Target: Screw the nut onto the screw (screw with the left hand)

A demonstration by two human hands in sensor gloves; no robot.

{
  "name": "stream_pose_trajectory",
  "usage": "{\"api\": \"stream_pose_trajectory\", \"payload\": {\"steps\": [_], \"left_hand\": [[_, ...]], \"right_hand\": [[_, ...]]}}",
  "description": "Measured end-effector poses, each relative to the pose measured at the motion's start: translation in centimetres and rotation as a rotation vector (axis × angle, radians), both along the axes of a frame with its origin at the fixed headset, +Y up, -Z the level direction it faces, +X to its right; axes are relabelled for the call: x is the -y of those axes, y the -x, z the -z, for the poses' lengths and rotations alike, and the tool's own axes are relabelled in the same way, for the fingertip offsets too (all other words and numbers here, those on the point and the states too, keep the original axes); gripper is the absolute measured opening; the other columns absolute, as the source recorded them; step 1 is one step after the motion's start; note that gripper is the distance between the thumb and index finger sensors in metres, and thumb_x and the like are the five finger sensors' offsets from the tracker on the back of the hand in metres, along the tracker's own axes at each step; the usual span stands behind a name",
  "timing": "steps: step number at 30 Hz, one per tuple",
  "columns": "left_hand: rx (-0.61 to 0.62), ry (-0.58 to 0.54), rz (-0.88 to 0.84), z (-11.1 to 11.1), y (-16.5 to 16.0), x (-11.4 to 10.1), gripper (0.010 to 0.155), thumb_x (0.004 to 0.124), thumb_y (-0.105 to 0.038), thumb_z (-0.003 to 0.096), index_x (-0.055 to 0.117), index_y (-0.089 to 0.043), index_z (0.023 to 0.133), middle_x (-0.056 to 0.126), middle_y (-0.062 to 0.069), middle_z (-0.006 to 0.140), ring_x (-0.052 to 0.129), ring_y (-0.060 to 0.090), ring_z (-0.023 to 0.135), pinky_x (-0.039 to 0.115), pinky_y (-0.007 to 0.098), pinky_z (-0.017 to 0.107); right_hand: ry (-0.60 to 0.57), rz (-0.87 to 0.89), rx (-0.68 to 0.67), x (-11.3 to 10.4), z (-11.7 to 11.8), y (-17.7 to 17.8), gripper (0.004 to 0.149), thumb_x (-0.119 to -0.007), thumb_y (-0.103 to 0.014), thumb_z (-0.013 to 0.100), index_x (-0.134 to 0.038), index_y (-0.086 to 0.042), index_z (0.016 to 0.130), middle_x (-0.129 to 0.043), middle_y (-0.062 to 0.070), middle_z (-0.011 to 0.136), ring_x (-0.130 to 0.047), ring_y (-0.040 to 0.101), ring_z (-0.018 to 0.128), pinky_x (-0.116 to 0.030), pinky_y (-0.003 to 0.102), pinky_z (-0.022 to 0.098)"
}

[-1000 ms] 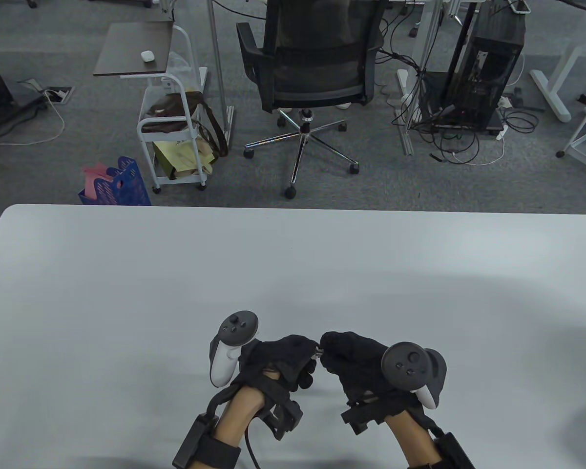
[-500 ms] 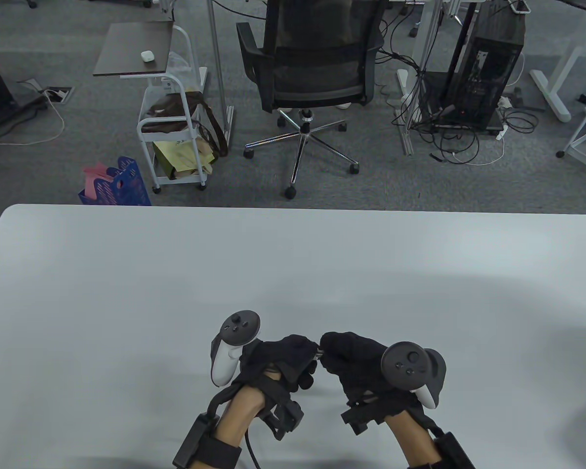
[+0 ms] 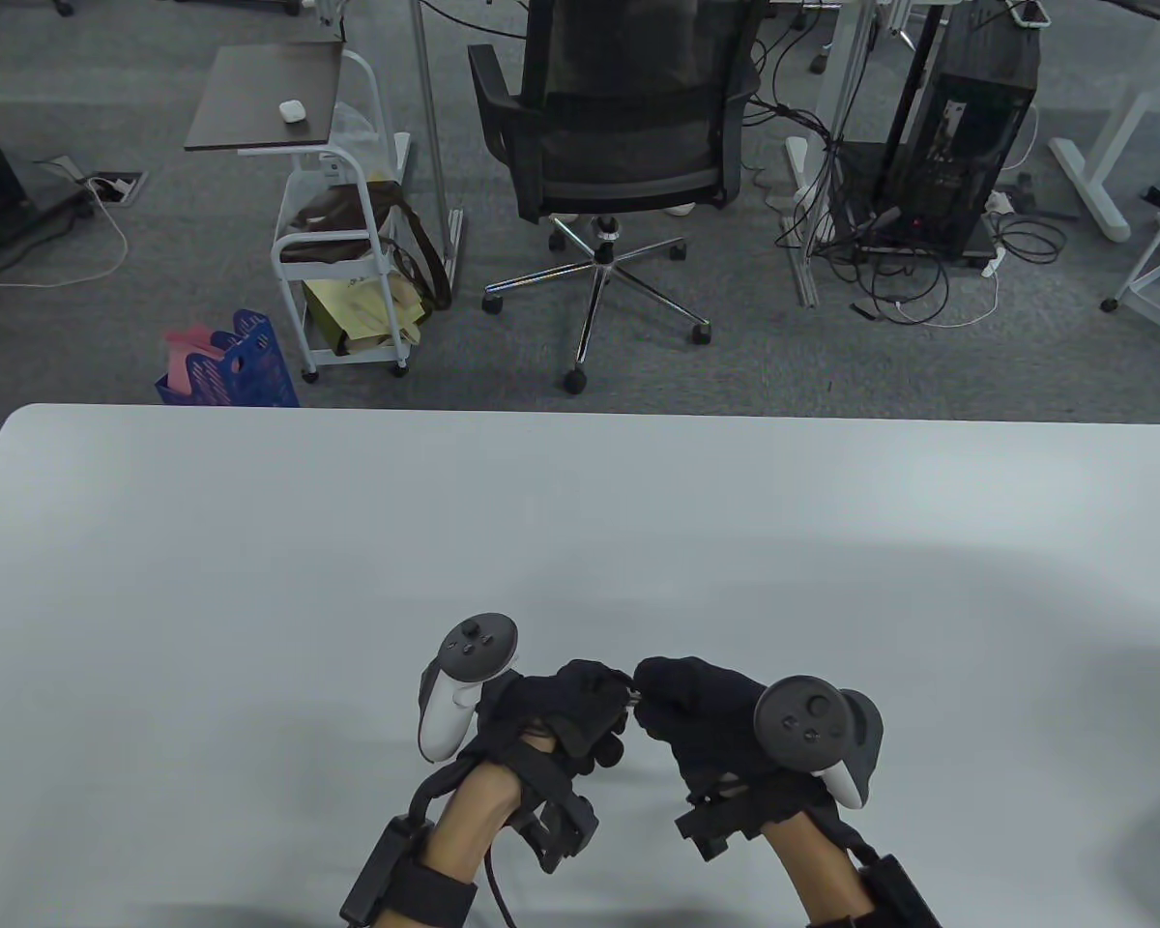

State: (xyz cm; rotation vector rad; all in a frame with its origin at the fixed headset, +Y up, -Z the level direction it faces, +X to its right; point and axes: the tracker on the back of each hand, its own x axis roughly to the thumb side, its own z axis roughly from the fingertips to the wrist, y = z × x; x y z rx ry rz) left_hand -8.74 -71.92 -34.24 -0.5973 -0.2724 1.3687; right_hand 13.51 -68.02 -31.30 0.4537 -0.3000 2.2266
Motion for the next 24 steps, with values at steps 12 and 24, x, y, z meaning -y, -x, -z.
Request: {"api": "stream_pose_trajectory", "payload": {"steps": [12,24], "left_hand": [[0.009,0.009,0.0,0.04,0.06,0.14,0.056,0.07,-0.035,0.0462,0.068,-0.004,0.092,0.078,0.027,0.082,0.09,0.044,0.053,0.073,0.056,0.04],[0.012,0.017,-0.002,-0.05,-0.04,0.17,0.058,0.069,-0.036,0.0465,0.065,-0.004,0.095,0.076,0.027,0.084,0.089,0.044,0.055,0.072,0.056,0.042]], "right_hand": [[-0.004,-0.001,-0.002,-0.01,-0.05,0.04,0.042,-0.097,-0.029,0.03,-0.092,-0.019,0.07,-0.103,0.007,0.065,-0.117,0.022,0.036,-0.104,0.037,0.027],[-0.007,-0.002,0.002,-0.03,-0.03,0.01,0.042,-0.097,-0.029,0.03,-0.092,-0.019,0.07,-0.103,0.007,0.065,-0.117,0.022,0.036,-0.104,0.037,0.027]]}}
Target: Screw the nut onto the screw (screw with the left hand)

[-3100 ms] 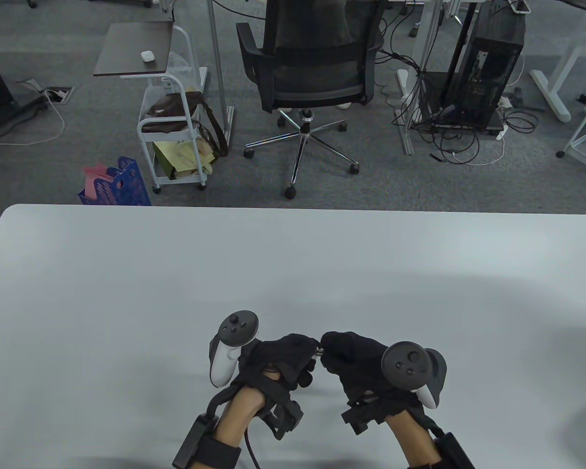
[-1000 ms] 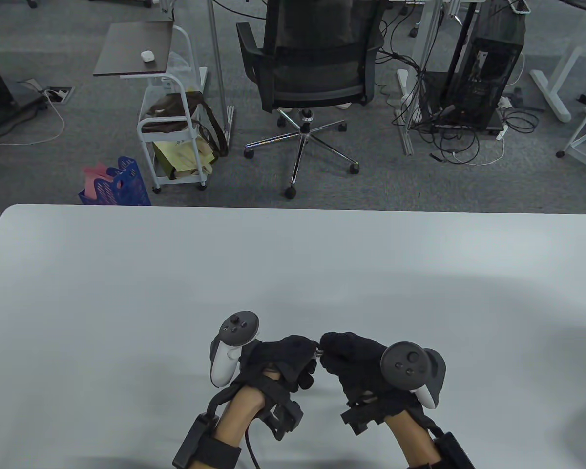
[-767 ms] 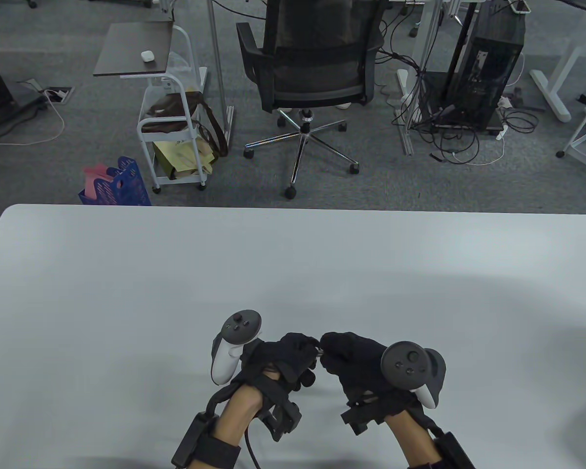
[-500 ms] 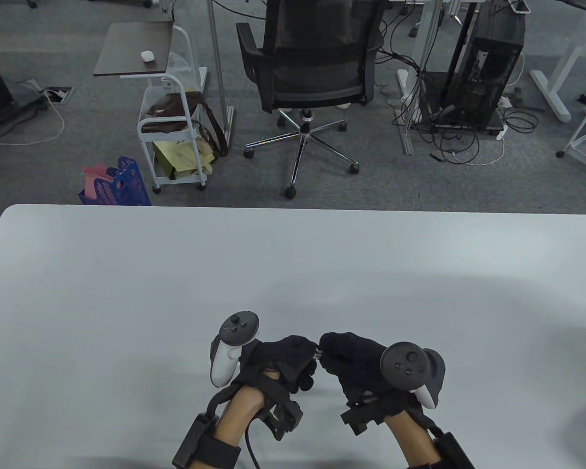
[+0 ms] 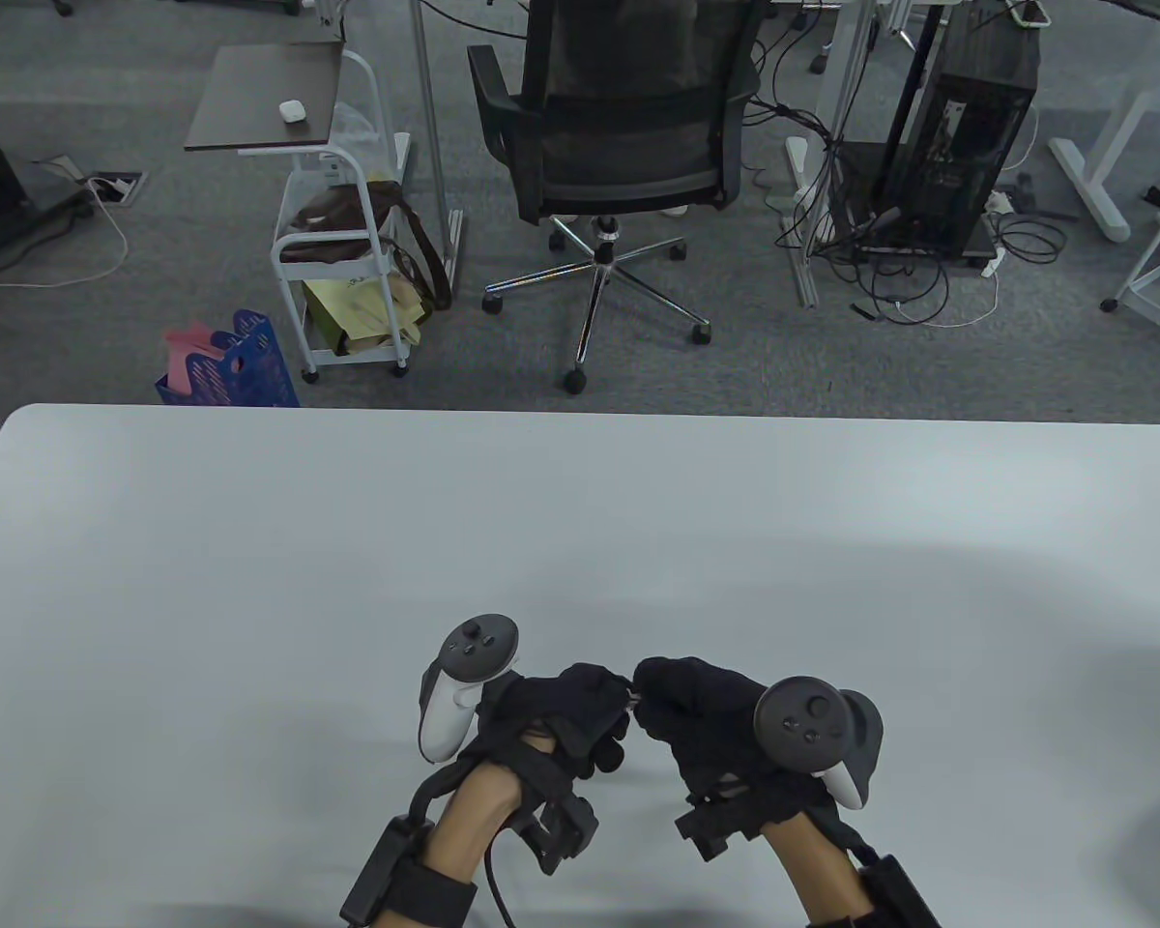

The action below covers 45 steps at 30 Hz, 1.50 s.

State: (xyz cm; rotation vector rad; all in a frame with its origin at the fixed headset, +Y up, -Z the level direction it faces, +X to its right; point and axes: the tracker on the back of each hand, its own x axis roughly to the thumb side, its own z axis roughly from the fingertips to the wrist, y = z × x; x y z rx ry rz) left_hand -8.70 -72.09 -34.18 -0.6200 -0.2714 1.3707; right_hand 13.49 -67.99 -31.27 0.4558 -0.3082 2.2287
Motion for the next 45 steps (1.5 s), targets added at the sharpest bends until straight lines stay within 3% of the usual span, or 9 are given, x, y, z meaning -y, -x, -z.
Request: {"api": "stream_pose_trajectory", "payload": {"steps": [2,6,13,19,25,31,37,41,45], "left_hand": [[-0.024,0.005,-0.016,-0.02,0.15,0.19,0.067,0.068,-0.044,0.0463,0.062,-0.003,0.099,0.075,0.028,0.085,0.089,0.045,0.056,0.072,0.056,0.042],[-0.044,-0.004,0.01,0.01,0.16,0.14,0.058,0.069,-0.041,0.0458,0.079,-0.001,0.087,0.084,0.03,0.078,0.092,0.047,0.049,0.073,0.057,0.038],[-0.017,0.006,-0.009,0.01,0.19,0.12,0.062,0.07,-0.041,0.0461,0.064,-0.005,0.096,0.076,0.027,0.084,0.089,0.044,0.055,0.073,0.055,0.041],[-0.038,-0.005,0.005,0.02,0.18,0.01,0.057,0.069,-0.04,0.0457,0.078,-0.001,0.087,0.084,0.029,0.077,0.093,0.046,0.049,0.074,0.057,0.038],[-0.006,0.005,-0.026,0.01,0.26,0.04,0.065,0.069,-0.043,0.0465,0.061,-0.004,0.099,0.075,0.027,0.086,0.089,0.044,0.056,0.072,0.055,0.042],[-0.046,-0.01,0.008,0.0,0.15,-0.05,0.056,0.07,-0.039,0.0455,0.078,-0.002,0.087,0.083,0.029,0.078,0.092,0.046,0.049,0.074,0.057,0.038],[-0.024,0.008,-0.029,-0.09,0.24,0.06,0.066,0.068,-0.043,0.0464,0.063,-0.002,0.098,0.076,0.029,0.085,0.089,0.045,0.055,0.072,0.055,0.041],[-0.05,-0.009,0.014,-0.07,0.18,-0.03,0.058,0.069,-0.041,0.0454,0.079,-0.001,0.086,0.085,0.03,0.077,0.093,0.047,0.048,0.074,0.057,0.037],[-0.002,-0.011,0.014,-0.06,0.03,-0.25,0.056,0.071,-0.036,0.0462,0.069,-0.003,0.091,0.076,0.027,0.084,0.089,0.045,0.055,0.072,0.056,0.041]], "right_hand": [[0.002,0.001,-0.004,0.0,0.0,0.02,0.042,-0.097,-0.029,0.03,-0.092,-0.019,0.07,-0.103,0.007,0.065,-0.117,0.022,0.036,-0.104,0.037,0.027],[-0.004,0.003,-0.001,-0.03,-0.02,0.01,0.042,-0.097,-0.029,0.03,-0.092,-0.019,0.07,-0.103,0.007,0.065,-0.117,0.022,0.036,-0.104,0.037,0.027],[-0.005,0.001,-0.004,-0.05,-0.03,0.03,0.042,-0.097,-0.029,0.03,-0.092,-0.019,0.07,-0.103,0.007,0.065,-0.117,0.022,0.036,-0.104,0.037,0.027],[-0.004,0.005,-0.006,-0.05,-0.05,0.05,0.042,-0.097,-0.029,0.03,-0.092,-0.019,0.07,-0.103,0.007,0.065,-0.117,0.022,0.036,-0.104,0.037,0.027],[-0.004,0.004,-0.006,-0.12,-0.06,0.05,0.042,-0.097,-0.029,0.03,-0.092,-0.019,0.07,-0.103,0.007,0.065,-0.117,0.022,0.036,-0.104,0.037,0.027],[-0.006,0.007,-0.005,-0.13,-0.07,0.03,0.042,-0.097,-0.029,0.03,-0.092,-0.019,0.07,-0.103,0.007,0.065,-0.117,0.022,0.036,-0.104,0.037,0.027],[-0.007,0.007,-0.005,-0.16,-0.08,0.01,0.042,-0.097,-0.029,0.03,-0.092,-0.019,0.07,-0.103,0.007,0.065,-0.117,0.022,0.036,-0.104,0.037,0.027],[-0.009,0.002,-0.003,-0.14,-0.09,0.05,0.042,-0.097,-0.029,0.03,-0.092,-0.019,0.07,-0.103,0.007,0.065,-0.117,0.022,0.036,-0.104,0.037,0.027],[-0.002,0.009,-0.004,-0.14,-0.09,0.03,0.042,-0.097,-0.029,0.03,-0.092,-0.019,0.07,-0.103,0.007,0.065,-0.117,0.022,0.036,-0.104,0.037,0.027]]}}
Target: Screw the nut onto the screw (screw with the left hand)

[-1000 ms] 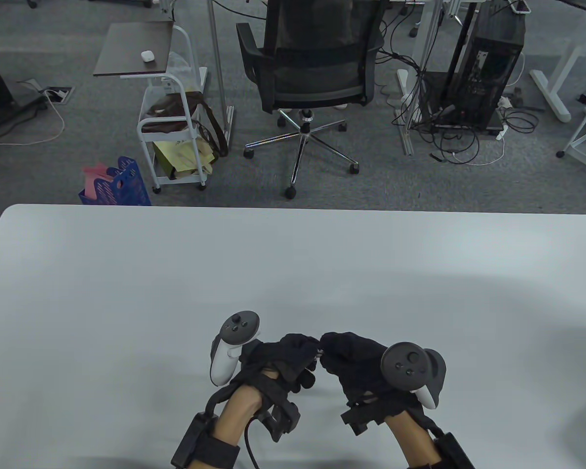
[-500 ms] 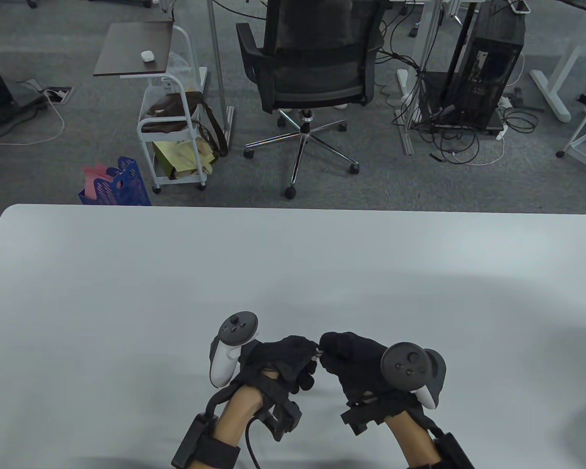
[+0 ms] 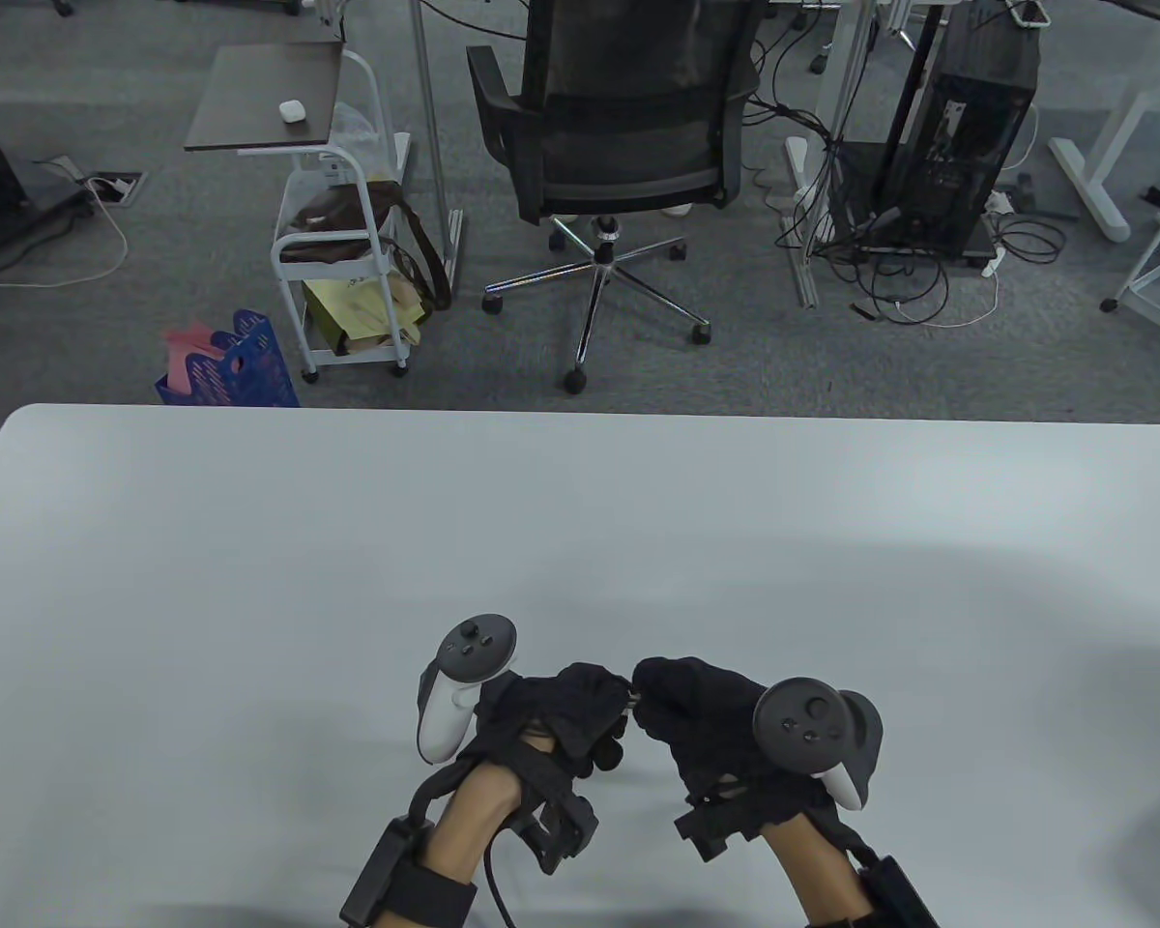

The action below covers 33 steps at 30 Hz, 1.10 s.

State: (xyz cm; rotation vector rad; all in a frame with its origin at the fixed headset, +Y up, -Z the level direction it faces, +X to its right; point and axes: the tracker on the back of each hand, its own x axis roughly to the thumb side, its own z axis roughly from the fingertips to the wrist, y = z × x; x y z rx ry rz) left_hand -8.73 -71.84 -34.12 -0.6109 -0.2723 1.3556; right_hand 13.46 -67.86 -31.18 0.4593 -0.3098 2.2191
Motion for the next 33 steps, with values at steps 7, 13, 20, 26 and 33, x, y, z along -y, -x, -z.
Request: {"api": "stream_pose_trajectory", "payload": {"steps": [7,13,20,26,33], "left_hand": [[-0.042,0.007,-0.001,-0.02,0.13,0.21,0.06,0.069,-0.041,0.0458,0.077,-0.001,0.089,0.082,0.03,0.08,0.091,0.047,0.05,0.073,0.057,0.038],[0.037,0.009,-0.03,0.0,-0.11,0.03,0.059,0.07,-0.035,0.0465,0.061,-0.005,0.096,0.072,0.027,0.087,0.087,0.045,0.057,0.071,0.056,0.043],[-0.013,-0.004,0.002,-0.1,-0.13,-0.01,0.057,0.069,-0.039,0.0457,0.074,-0.002,0.088,0.082,0.029,0.079,0.092,0.045,0.05,0.074,0.056,0.038],[-0.011,-0.007,0.0,-0.07,-0.05,-0.19,0.055,0.07,-0.037,0.0456,0.071,-0.002,0.088,0.079,0.028,0.079,0.09,0.044,0.051,0.073,0.055,0.038],[0.014,0.014,-0.024,-0.25,-0.09,0.0,0.07,0.066,-0.043,0.0468,0.054,-0.003,0.102,0.068,0.03,0.09,0.087,0.045,0.059,0.071,0.055,0.044]], "right_hand": [[-0.009,-0.008,0.002,-0.03,-0.04,0.05,0.042,-0.097,-0.029,0.03,-0.092,-0.019,0.07,-0.103,0.007,0.065,-0.117,0.022,0.036,-0.104,0.037,0.028],[-0.008,0.0,0.002,-0.06,-0.02,-0.05,0.042,-0.097,-0.029,0.03,-0.091,-0.019,0.07,-0.103,0.007,0.065,-0.117,0.022,0.036,-0.104,0.037,0.028],[-0.003,0.008,0.002,-0.06,-0.02,-0.06,0.042,-0.097,-0.029,0.03,-0.091,-0.019,0.07,-0.103,0.007,0.065,-0.117,0.022,0.036,-0.104,0.037,0.027],[0.037,-0.005,-0.028,0.08,0.16,0.08,0.044,-0.097,-0.029,0.03,-0.091,-0.018,0.072,-0.103,0.009,0.066,-0.117,0.023,0.037,-0.104,0.037,0.028],[0.019,-0.002,-0.015,0.02,0.11,-0.02,0.043,-0.098,-0.028,0.03,-0.091,-0.018,0.071,-0.103,0.008,0.066,-0.117,0.023,0.037,-0.104,0.037,0.028]]}}
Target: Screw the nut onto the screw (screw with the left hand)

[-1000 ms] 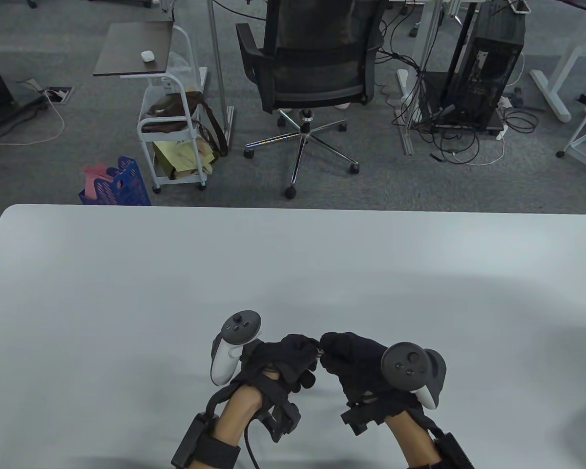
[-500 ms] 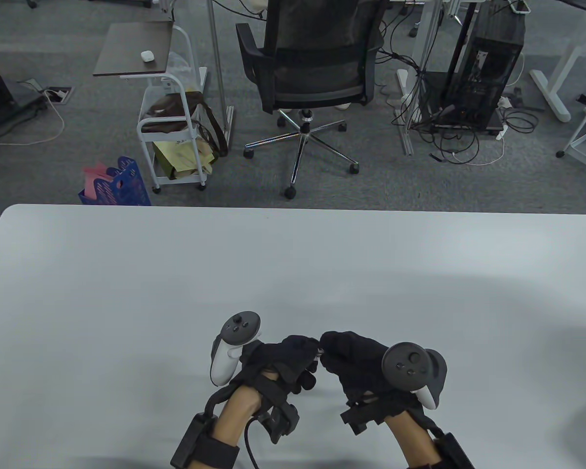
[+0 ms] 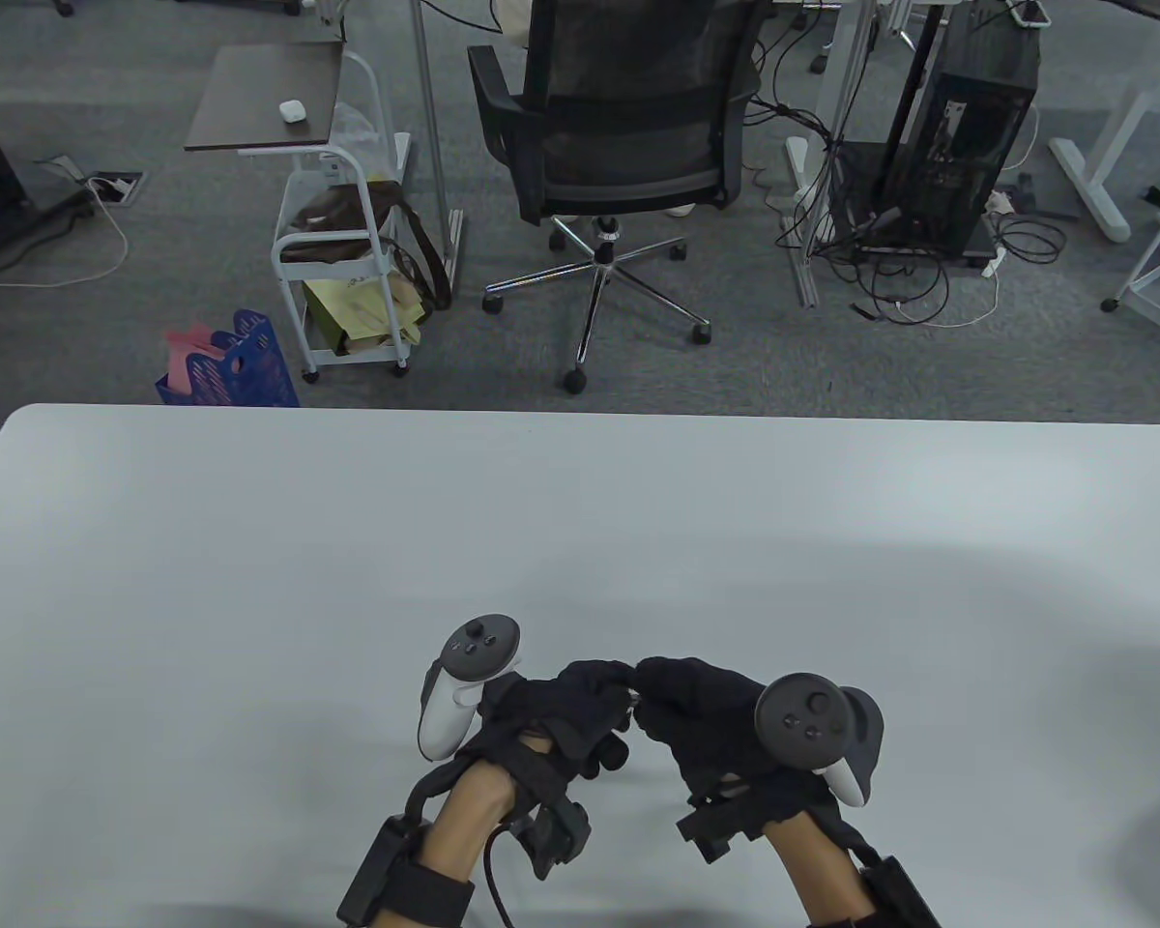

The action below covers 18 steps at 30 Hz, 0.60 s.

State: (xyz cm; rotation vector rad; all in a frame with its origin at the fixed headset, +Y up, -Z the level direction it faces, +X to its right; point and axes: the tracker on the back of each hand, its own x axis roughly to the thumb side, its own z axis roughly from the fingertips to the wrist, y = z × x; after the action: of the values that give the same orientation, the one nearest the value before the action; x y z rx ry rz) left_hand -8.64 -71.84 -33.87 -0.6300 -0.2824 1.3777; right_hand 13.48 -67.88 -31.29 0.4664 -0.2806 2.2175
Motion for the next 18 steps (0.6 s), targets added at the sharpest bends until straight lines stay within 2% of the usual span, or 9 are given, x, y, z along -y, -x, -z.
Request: {"api": "stream_pose_trajectory", "payload": {"steps": [3,7,10,13,18], "left_hand": [[-0.042,-0.025,0.038,0.14,0.09,-0.05,0.058,0.068,-0.04,0.0458,0.074,-0.002,0.089,0.08,0.03,0.081,0.091,0.046,0.051,0.073,0.056,0.039],[0.003,-0.018,0.016,0.16,0.1,-0.25,0.056,0.07,-0.035,0.0461,0.067,-0.003,0.092,0.075,0.027,0.083,0.089,0.043,0.053,0.072,0.055,0.04],[-0.022,-0.004,0.004,0.16,0.15,0.08,0.067,0.067,-0.044,0.0465,0.059,-0.003,0.1,0.073,0.029,0.087,0.088,0.044,0.056,0.072,0.055,0.042],[-0.027,-0.01,0.031,0.22,0.05,0.16,0.059,0.069,-0.041,0.0456,0.077,0.0,0.088,0.083,0.03,0.078,0.092,0.046,0.049,0.074,0.057,0.038],[0.005,-0.008,0.009,0.3,0.12,-0.28,0.054,0.07,-0.036,0.0455,0.072,-0.002,0.088,0.079,0.028,0.079,0.09,0.044,0.05,0.073,0.055,0.038]], "right_hand": [[-0.003,-0.006,0.003,0.05,-0.03,0.05,0.042,-0.097,-0.028,0.031,-0.091,-0.018,0.071,-0.103,0.008,0.066,-0.117,0.023,0.037,-0.104,0.037,0.028],[0.01,0.0,-0.003,0.04,0.03,0.08,0.043,-0.097,-0.029,0.031,-0.091,-0.018,0.072,-0.103,0.008,0.065,-0.117,0.022,0.036,-0.104,0.038,0.028],[-0.002,-0.005,-0.001,-0.11,-0.03,0.01,0.043,-0.097,-0.029,0.031,-0.092,-0.018,0.071,-0.103,0.008,0.066,-0.117,0.023,0.036,-0.104,0.038,0.028],[-0.003,-0.01,0.0,-0.06,-0.03,0.04,0.043,-0.097,-0.029,0.031,-0.092,-0.018,0.072,-0.103,0.008,0.066,-0.117,0.023,0.036,-0.104,0.037,0.028],[0.013,-0.012,-0.014,-0.17,-0.01,0.13,0.044,-0.097,-0.03,0.031,-0.092,-0.017,0.072,-0.103,0.009,0.065,-0.117,0.023,0.036,-0.104,0.038,0.027]]}}
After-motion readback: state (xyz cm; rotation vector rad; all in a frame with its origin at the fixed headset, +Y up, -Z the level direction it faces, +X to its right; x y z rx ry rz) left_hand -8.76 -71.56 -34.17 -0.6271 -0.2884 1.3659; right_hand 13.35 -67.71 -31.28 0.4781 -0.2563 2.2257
